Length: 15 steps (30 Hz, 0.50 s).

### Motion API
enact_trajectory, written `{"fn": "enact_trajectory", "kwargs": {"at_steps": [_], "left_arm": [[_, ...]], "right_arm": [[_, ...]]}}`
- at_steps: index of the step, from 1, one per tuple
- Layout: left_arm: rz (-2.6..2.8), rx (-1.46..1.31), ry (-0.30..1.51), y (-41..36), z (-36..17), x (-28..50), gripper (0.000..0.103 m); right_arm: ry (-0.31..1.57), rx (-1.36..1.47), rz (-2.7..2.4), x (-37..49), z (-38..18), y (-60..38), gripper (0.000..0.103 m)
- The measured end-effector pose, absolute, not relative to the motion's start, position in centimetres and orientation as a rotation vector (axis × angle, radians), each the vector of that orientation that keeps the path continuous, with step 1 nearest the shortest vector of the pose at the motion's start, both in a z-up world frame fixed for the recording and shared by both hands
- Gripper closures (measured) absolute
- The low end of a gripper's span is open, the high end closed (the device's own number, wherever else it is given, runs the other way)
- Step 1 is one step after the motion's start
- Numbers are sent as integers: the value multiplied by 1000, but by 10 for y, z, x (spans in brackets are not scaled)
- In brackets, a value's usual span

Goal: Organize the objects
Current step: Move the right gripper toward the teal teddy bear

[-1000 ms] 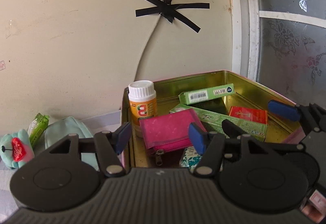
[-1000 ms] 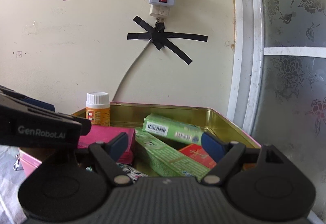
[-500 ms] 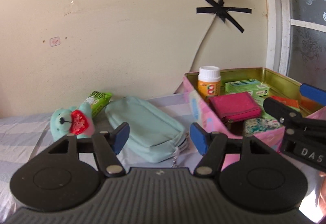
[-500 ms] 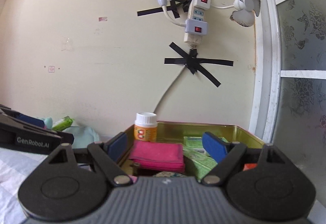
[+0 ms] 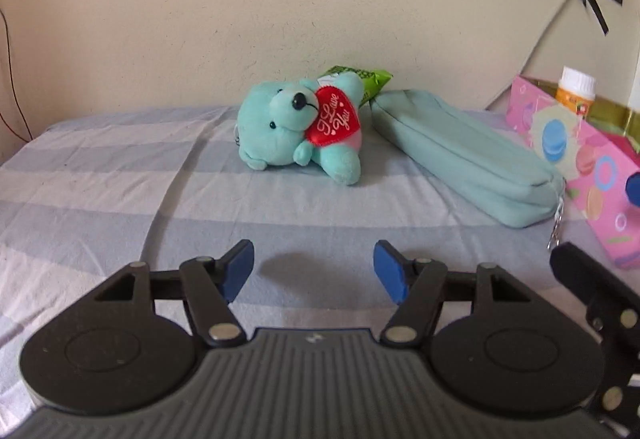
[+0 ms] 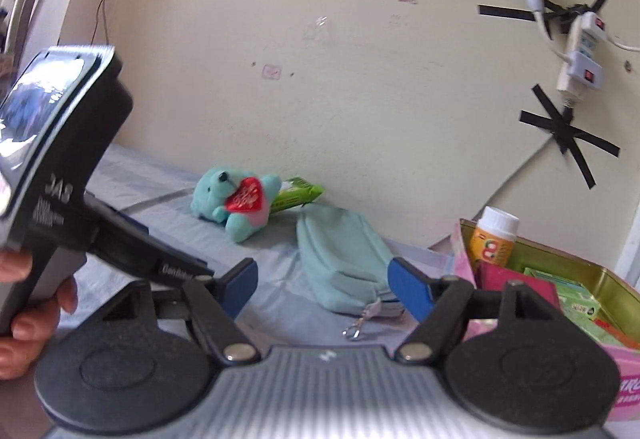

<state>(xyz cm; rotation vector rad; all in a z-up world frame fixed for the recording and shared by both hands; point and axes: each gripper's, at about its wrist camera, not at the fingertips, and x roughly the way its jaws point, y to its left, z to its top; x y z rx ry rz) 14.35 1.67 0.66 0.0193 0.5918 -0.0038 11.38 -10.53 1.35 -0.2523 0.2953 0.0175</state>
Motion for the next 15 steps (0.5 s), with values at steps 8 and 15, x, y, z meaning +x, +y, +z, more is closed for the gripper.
{"fn": "enact_trajectory", "kwargs": {"at_steps": [8, 15], "left_arm": [[-44, 42, 607, 14, 3, 141, 34], [-55, 38, 618, 16, 2, 144, 34]], "right_arm": [[373, -194, 0, 132, 9, -100, 31], [406, -158, -12, 137, 7, -106, 30]]}}
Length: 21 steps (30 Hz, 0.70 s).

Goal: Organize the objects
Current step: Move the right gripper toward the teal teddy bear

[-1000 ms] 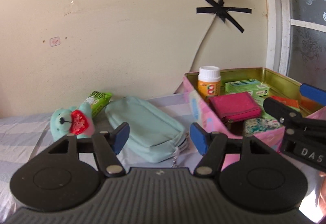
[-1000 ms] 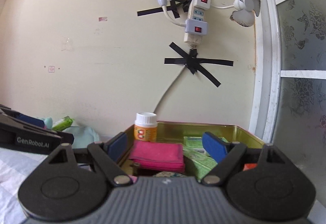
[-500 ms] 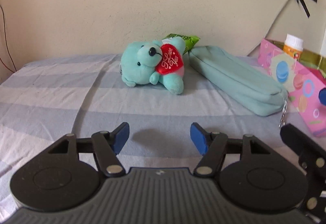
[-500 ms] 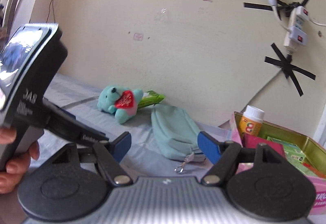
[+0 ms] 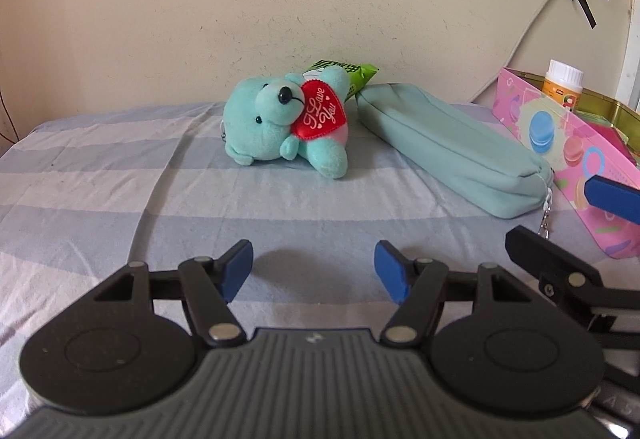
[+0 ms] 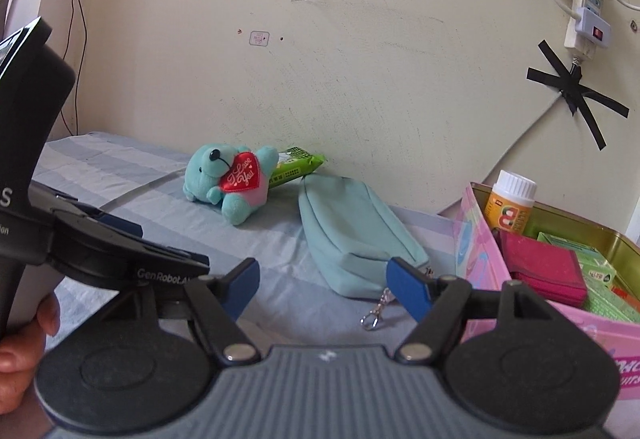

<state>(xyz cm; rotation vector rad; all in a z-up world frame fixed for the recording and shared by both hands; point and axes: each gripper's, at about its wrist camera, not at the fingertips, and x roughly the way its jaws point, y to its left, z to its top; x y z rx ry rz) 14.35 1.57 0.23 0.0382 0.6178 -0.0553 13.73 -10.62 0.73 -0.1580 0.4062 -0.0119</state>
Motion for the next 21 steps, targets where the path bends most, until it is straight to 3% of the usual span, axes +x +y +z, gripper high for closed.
{"fn": "enact_trajectory", "kwargs": {"at_steps": [8, 19, 21], "left_arm": [[-27, 25, 610, 29, 7, 146, 31], [246, -227, 579, 119, 24, 162, 31], [242, -245, 586, 121, 24, 165, 31]], "right_arm": [[477, -69, 55, 154, 8, -106, 30], [482, -38, 193, 248, 27, -42, 28], [481, -31, 180, 269, 28, -36, 22]]}}
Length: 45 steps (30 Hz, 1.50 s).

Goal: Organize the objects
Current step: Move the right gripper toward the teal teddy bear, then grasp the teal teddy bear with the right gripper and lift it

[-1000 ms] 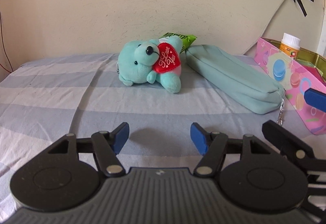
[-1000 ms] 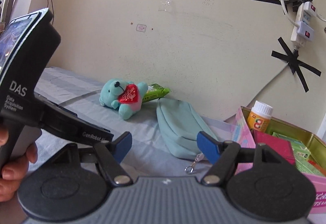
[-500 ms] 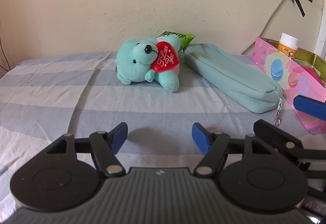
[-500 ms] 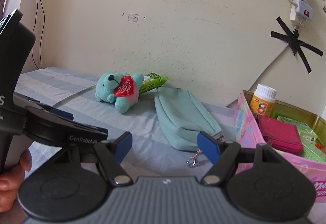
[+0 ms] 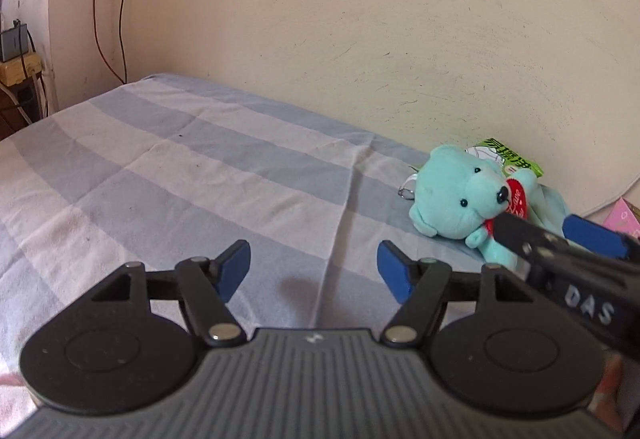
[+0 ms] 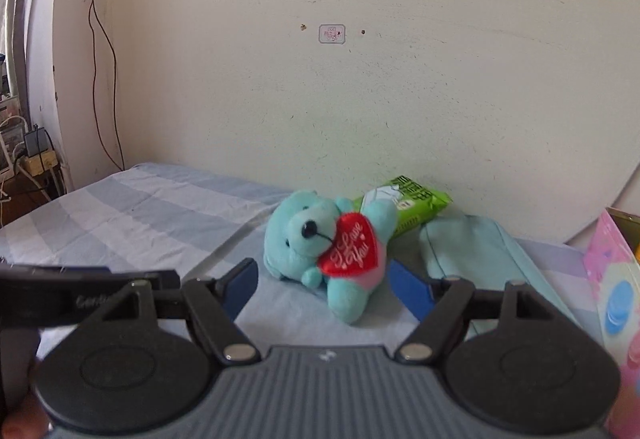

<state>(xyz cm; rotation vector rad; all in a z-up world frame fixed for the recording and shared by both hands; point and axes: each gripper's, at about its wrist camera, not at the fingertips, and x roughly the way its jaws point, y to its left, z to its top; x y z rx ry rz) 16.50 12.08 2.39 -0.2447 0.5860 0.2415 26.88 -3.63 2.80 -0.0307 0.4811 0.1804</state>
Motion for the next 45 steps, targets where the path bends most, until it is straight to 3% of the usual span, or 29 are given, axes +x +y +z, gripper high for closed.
{"fn": "enact_trajectory", "kwargs": {"at_steps": [3, 5, 9, 11, 13, 14, 17, 19, 24, 27, 29, 30, 31, 33, 40, 45], "left_arm": [[221, -255, 592, 118, 23, 167, 31], [209, -256, 598, 117, 22, 169, 31], [206, -275, 607, 119, 21, 172, 31], [205, -293, 611, 121, 20, 172, 31], [195, -298, 613, 121, 20, 171, 31], [183, -302, 607, 121, 20, 170, 31], [118, -310, 561, 116, 25, 163, 29], [71, -288, 518, 108, 29, 157, 22], [-263, -292, 534, 84, 28, 150, 22], [-509, -300, 611, 64, 21, 149, 22], [-602, -270, 618, 46, 20, 141, 22], [-633, -251, 614, 40, 20, 138, 21], [-657, -238, 611, 35, 19, 135, 15], [-667, -229, 597, 33, 20, 131, 10], [-601, -433, 585, 74, 29, 113, 10], [-597, -386, 591, 72, 25, 88, 10]], "right_arm": [[564, 17, 150, 312, 18, -40, 11], [651, 115, 163, 336, 3, -51, 12], [670, 213, 249, 337, -12, -60, 43], [688, 228, 261, 328, -16, -62, 49], [704, 233, 261, 315, -18, -68, 65], [707, 244, 272, 308, -18, -73, 65], [722, 264, 305, 274, -15, -89, 65], [738, 275, 323, 247, -12, -99, 65], [797, 425, 417, 174, -12, -145, 63], [783, 481, 416, 128, -10, -177, 53], [719, 444, 320, 95, -4, -195, 39], [680, 416, 267, 80, -1, -201, 25], [647, 390, 233, 68, 2, -205, 20], [609, 357, 216, 54, 7, -208, 19], [602, 247, 291, 64, 3, -186, 20], [625, 202, 351, 84, 0, -171, 24]]}}
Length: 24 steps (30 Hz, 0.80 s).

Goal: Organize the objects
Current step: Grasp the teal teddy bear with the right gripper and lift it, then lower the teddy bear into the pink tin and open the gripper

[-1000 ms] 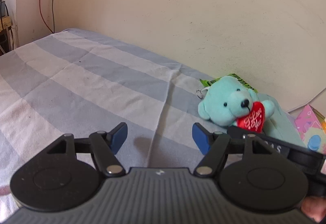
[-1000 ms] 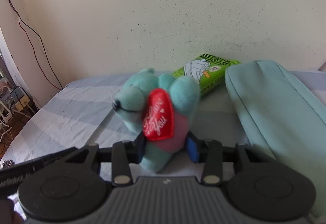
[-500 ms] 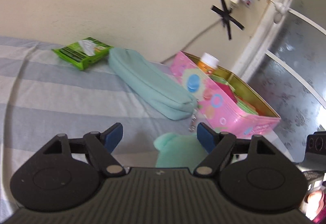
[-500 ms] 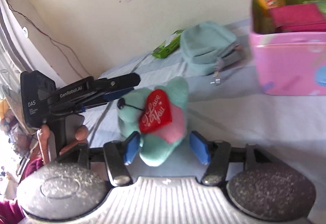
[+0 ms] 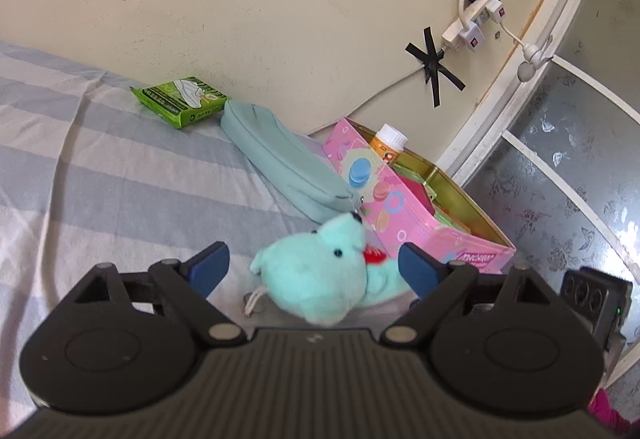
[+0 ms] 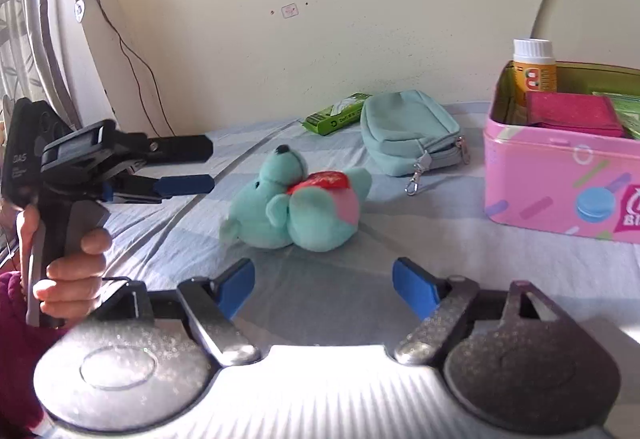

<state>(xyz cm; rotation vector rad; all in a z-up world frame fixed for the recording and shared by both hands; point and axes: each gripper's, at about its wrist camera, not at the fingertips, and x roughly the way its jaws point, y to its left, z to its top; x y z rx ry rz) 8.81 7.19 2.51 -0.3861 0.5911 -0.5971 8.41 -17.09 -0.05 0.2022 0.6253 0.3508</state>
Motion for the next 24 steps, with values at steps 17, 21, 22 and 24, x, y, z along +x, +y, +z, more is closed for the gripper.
{"fn": "enact_trajectory", "kwargs": {"at_steps": [17, 21, 22, 24], "left_arm": [[-591, -350, 697, 26, 20, 108, 43], [-641, -263, 604, -15, 47, 107, 43], [-654, -235, 584, -30, 53, 110, 43], [-678, -200, 560, -56, 63, 117, 43]], "right_arm": [[522, 152, 374, 94, 5, -159, 56], [378, 133, 243, 67, 21, -177, 56], [354, 134, 206, 64, 23, -183, 56], [307, 134, 124, 59, 29, -199, 57]]}}
